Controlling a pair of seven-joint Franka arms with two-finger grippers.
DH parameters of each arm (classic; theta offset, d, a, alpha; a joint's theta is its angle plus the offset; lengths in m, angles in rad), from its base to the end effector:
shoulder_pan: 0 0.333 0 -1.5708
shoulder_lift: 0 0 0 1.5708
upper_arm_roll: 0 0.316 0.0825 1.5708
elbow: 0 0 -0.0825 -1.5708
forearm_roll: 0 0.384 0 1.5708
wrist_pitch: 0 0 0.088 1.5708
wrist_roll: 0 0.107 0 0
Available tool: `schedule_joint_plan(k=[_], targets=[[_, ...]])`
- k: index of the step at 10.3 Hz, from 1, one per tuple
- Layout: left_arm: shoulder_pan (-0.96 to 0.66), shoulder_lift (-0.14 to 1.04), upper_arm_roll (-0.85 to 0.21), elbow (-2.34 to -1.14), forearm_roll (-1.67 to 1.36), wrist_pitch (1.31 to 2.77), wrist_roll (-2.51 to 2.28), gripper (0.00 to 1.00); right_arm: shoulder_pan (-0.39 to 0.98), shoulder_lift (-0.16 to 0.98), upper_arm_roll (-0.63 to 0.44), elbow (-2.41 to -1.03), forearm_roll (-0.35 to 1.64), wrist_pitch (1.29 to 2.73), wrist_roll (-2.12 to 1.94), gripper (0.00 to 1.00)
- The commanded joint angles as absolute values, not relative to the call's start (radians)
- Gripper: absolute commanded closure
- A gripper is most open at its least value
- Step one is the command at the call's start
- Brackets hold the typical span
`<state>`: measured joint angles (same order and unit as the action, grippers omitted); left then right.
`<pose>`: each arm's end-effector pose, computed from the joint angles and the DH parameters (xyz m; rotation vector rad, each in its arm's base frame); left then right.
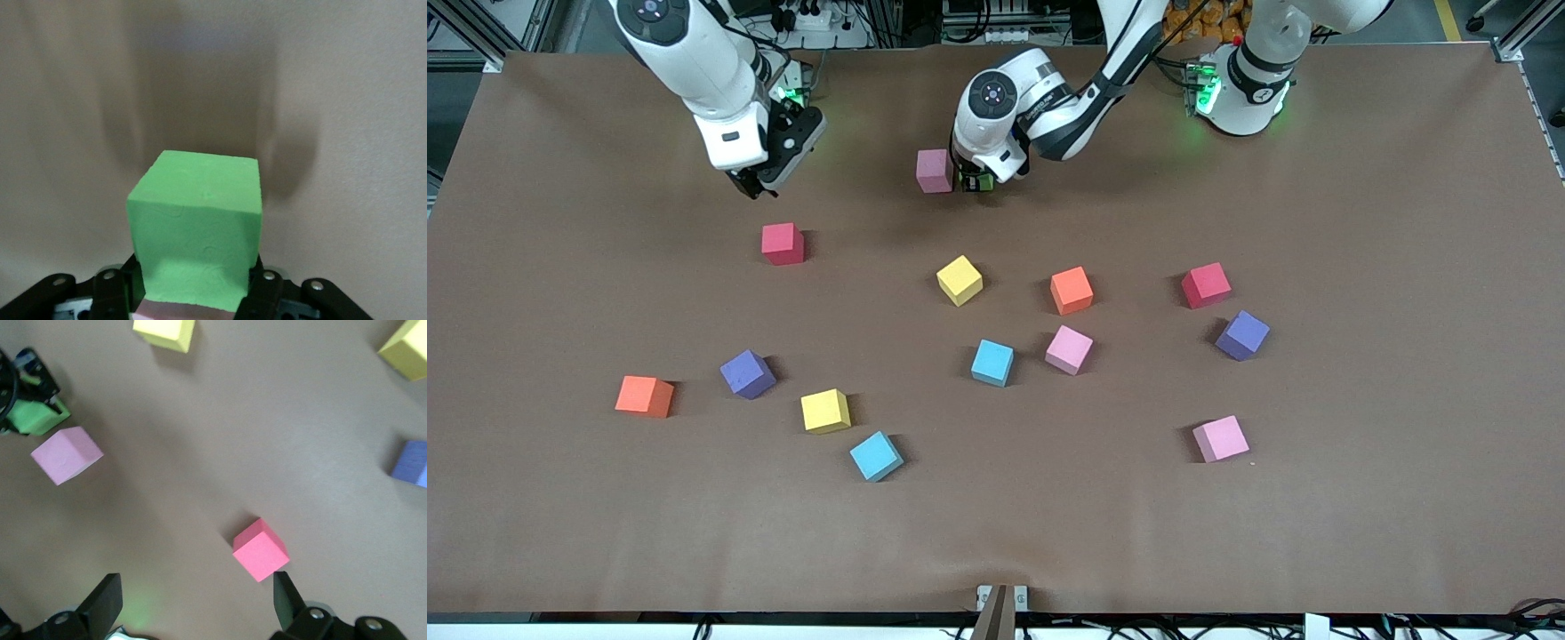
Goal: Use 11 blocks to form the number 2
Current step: 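Lower the green cube beside the pink cube with the left gripper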
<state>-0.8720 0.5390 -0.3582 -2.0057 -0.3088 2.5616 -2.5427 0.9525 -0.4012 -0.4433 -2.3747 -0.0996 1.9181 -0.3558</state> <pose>0.2132 -0.5721 0.2033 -2.0780 -2.1852 0.5261 0.3784 0.1951 0.4523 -2.7362 -1.3931 0.1440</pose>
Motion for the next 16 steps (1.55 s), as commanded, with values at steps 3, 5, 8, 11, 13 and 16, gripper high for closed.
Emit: schedule_joint_plan(k=[3,5,8,11,13,16], targets=[[-0.910,0.552,-0.342,-1.967,-0.318,2.565,-2.565,1.00,0.806,-0.132,-0.347,-2.076,-0.025,1.908,-0.275,0.00],[-0.916,0.561,-0.337,-1.959,-0.318,2.565,-2.565,1.00,0.665,-0.065,-0.225,-1.990,-0.025,1.919,-0.111,0.00],[-0.916,0.561,-0.337,-1.959,-0.299,2.565,-2.565,1.00,0.482,0.044,-0.078,-1.933,-0.032,2.018,0.156,0.00],[-0.916,0.561,-0.337,-1.953,-0.298,2.565,-2.565,1.00,0.436,0.084,-0.084,-1.916,-0.029,2.072,0.163,0.00],[-0.916,0.563,-0.337,-1.948,-0.296,2.565,-2.565,1.00,0.436,0.092,-0.091,-1.917,-0.025,2.068,0.167,0.00],[-0.916,0.578,-0.334,-1.933,-0.296,2.565,-2.565,1.00,0.437,0.106,-0.091,-1.916,-0.026,2.071,0.167,0.00]])
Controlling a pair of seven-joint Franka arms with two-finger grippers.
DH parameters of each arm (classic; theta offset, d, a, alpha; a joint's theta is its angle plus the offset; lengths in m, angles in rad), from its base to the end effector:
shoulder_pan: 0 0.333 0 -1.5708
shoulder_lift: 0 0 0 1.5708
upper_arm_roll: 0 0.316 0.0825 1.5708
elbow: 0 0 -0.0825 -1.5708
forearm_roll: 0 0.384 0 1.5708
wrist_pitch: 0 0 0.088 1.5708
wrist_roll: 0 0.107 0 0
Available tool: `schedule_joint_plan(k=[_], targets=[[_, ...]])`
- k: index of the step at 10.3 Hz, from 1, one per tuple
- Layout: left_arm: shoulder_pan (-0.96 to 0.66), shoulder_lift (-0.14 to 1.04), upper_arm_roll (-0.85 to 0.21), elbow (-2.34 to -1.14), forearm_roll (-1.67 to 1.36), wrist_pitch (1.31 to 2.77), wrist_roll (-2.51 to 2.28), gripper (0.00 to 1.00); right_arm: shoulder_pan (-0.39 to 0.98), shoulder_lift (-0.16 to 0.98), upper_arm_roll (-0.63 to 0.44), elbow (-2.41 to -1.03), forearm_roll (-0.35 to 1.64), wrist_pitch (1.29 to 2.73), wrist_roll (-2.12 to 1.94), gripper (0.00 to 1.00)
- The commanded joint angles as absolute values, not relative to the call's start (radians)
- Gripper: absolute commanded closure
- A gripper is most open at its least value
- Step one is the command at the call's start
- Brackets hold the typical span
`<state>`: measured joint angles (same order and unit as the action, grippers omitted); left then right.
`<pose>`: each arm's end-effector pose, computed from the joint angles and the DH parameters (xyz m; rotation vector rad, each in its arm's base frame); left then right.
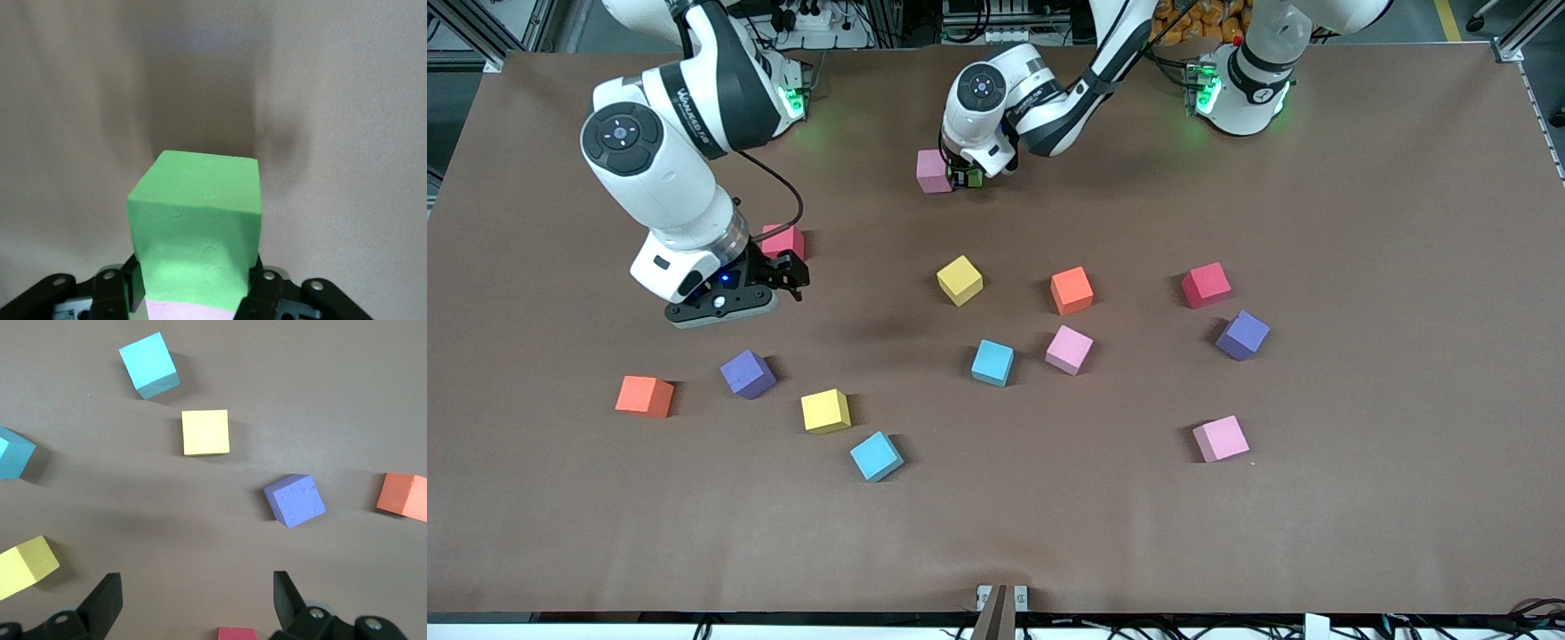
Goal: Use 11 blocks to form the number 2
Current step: 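Lower the green cube beside the pink cube with the left gripper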
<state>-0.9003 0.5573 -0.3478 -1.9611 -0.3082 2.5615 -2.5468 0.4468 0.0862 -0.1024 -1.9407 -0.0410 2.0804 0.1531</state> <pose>0.2098 -0.5878 0.2086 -2.1027 -2.1844 0.5439 0.5500 0.1964 0.4438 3.0923 0.3274 0.0985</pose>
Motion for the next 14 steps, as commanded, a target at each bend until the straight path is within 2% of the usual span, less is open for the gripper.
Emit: schedule_joint_plan(k=[1,6,7,8,14], targets=[[-0.916,0.583,-0.331,-1.928,-0.296,2.563,-2.565,1.00,0.439,0.107,-0.091,-1.916,-0.026,2.071,0.166,0.00],[-0.930,0.591,-0.316,-1.919,-0.292,2.563,-2.563,1.00,0.449,0.123,-0.091,-1.916,-0.028,2.072,0.163,0.00],[-0.928,0.591,-0.316,-1.919,-0.276,2.562,-2.563,0.59,0.449,0.123,-0.091,-1.914,-0.028,2.072,0.160,0.00],[-0.928,0.591,-0.316,-1.919,-0.250,2.562,-2.563,0.01,0.449,0.123,-0.091,-1.914,-0.028,2.072,0.158,0.00],[-0.930,0.575,-0.318,-1.910,-0.230,2.531,-2.565,0.00,0.449,0.129,-0.091,-1.910,-0.026,2.072,0.156,0.00]])
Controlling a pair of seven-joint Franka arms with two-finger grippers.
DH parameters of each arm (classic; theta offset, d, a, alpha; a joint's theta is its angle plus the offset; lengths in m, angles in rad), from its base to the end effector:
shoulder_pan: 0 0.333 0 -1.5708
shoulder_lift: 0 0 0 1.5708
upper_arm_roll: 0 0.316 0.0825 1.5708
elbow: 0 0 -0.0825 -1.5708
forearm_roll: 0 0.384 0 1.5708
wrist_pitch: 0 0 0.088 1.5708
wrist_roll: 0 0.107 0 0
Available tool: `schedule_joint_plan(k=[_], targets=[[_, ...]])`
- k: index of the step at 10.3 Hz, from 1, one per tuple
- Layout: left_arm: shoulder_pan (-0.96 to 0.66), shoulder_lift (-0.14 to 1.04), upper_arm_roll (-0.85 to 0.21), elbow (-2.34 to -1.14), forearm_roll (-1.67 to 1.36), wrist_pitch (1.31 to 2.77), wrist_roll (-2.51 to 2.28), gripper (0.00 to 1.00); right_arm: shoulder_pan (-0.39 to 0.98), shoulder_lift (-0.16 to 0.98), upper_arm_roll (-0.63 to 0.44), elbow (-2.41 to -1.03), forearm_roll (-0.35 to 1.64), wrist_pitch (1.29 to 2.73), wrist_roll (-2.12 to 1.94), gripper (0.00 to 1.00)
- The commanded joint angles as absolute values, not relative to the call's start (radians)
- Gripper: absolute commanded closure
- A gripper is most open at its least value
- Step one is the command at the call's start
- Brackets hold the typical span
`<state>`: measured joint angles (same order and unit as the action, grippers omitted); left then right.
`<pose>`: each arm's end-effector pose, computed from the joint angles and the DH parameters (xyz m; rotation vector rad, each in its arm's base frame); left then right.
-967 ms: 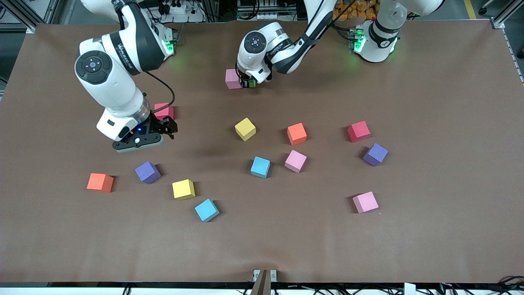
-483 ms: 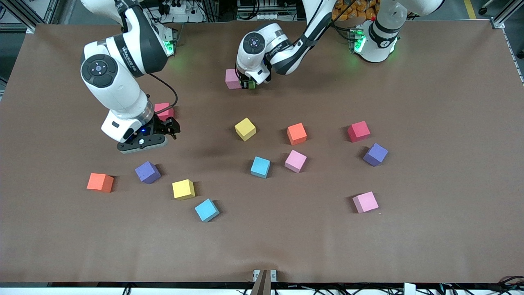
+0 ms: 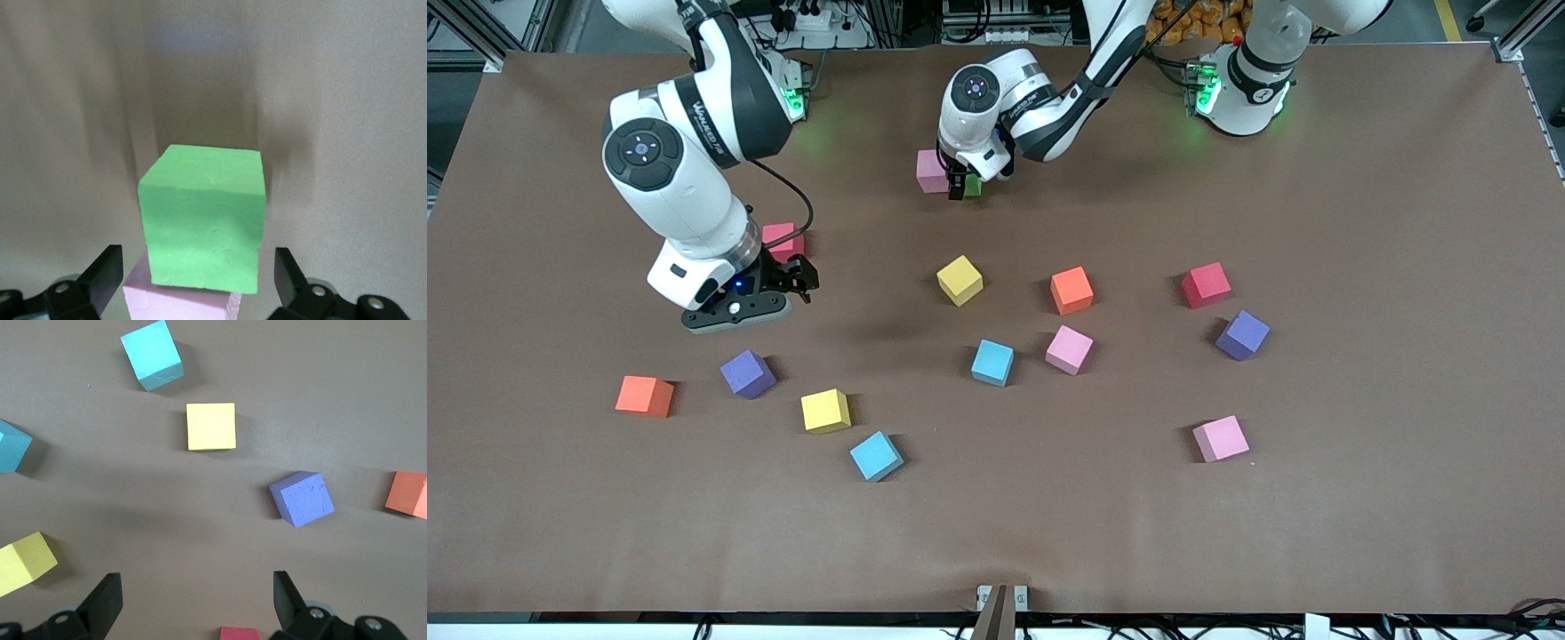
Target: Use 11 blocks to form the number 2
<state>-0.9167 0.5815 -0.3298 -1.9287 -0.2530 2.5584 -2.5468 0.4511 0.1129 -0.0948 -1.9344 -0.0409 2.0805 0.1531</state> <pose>0.2136 -0.5950 0.2048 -2.1667 -2.1560 0.5029 0.5514 0.2045 0.4312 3.0848 0.3459 0.0688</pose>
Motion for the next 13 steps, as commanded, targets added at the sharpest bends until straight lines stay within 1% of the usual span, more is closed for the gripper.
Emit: schedule_joint_plan(k=[1,2,4,5,8,9,11,13], targets=[[-0.928,0.575,-0.319,-1.893,-0.229,2.492,-2.562,0.00,0.451,0.130,-0.091,-1.910,-0.026,2.074,0.156,0.00],[-0.920,0.568,-0.319,-1.875,-0.229,2.444,-2.560,0.00,0.451,0.138,-0.091,-1.908,-0.025,2.082,0.160,0.00],[-0.905,0.536,-0.316,-1.875,-0.229,2.395,-2.557,0.00,0.442,0.173,-0.091,-1.905,-0.023,2.141,0.169,0.00],[-0.885,0.522,-0.316,-1.873,-0.227,2.373,-2.554,0.00,0.439,0.193,-0.091,-1.887,-0.023,2.169,0.170,0.00],[-0.796,0.451,-0.316,-1.873,-0.189,2.277,-2.540,0.00,0.430,0.279,-0.089,-1.806,-0.023,2.174,0.170,0.00],[-0.740,0.446,-0.316,-1.873,-0.161,2.252,-2.530,0.00,0.426,0.308,-0.089,-1.793,-0.023,2.189,0.170,0.00],[-0.626,0.451,-0.316,-1.876,-0.144,2.217,-2.484,0.00,0.411,0.360,-0.087,-1.801,-0.025,2.270,0.153,0.00],[-0.511,0.457,-0.316,-1.891,-0.115,2.215,-2.483,0.00,0.397,0.431,-0.083,-1.798,-0.023,2.324,0.153,0.00]])
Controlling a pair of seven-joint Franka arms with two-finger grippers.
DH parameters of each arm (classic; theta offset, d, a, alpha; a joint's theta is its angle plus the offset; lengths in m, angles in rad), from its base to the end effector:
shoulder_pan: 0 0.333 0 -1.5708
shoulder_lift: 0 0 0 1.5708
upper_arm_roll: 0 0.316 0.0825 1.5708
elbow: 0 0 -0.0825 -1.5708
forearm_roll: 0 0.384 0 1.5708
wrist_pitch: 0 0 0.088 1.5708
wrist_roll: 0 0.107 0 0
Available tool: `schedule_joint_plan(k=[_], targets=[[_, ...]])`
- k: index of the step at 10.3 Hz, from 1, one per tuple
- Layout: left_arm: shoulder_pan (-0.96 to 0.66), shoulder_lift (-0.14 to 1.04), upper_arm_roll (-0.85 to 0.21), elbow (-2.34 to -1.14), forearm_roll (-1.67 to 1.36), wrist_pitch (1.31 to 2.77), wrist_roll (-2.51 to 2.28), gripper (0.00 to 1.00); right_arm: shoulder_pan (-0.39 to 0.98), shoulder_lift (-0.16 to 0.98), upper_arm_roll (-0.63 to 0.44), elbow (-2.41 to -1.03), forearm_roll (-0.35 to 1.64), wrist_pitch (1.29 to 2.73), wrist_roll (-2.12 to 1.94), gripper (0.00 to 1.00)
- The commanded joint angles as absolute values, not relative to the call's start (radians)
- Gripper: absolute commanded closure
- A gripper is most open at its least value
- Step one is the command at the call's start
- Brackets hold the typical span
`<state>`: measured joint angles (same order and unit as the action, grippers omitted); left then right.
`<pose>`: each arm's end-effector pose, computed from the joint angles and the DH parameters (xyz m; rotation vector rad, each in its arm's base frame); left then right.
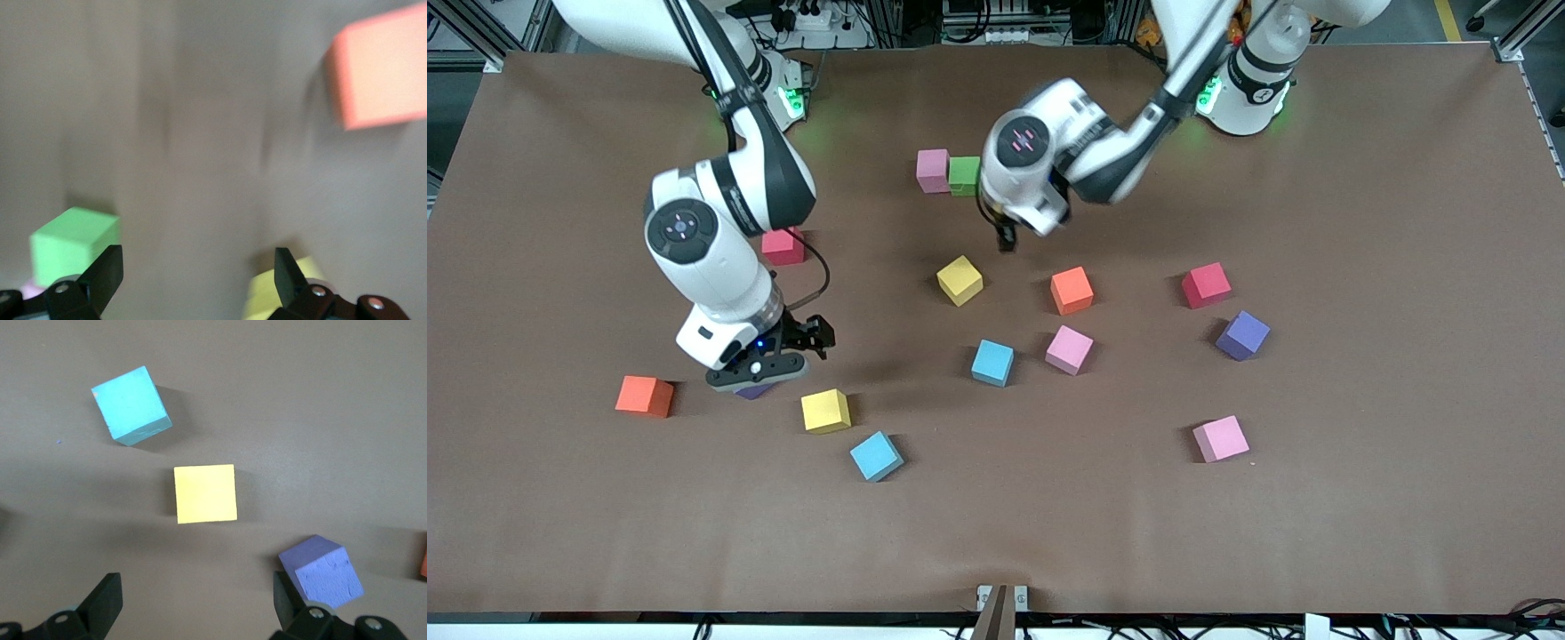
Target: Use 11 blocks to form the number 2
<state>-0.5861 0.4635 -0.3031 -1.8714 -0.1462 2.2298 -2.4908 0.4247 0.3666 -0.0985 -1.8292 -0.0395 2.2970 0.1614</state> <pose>0.3999 -0.4834 0.2699 -1.9582 -2.2771 0.3538 0.6129 0.2113 0.3442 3.0823 0.3059 0.1790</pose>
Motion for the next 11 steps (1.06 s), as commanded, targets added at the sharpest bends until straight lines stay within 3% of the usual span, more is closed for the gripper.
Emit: schedule_joint_plan(k=[1,4,11], targets=[[-0.477,0.457,-0.314,-1.901,-0.112,2.215,-2.490,0.00,0.390,0.471,-0.075,-1.796,-0.023,2.377,0.155,0.00],[-0.411,0.454,-0.310,-1.904,-0.085,2.217,-2.525,0.00,0.365,0.572,-0.061,-1.746,-0.023,2.421,0.155,0.00],[-0.423,0.500,-0.311,-1.937,0.060,2.318,-2.758,0.00,0.374,0.647,-0.058,-1.675,-0.021,2.418,0.158,0.00]])
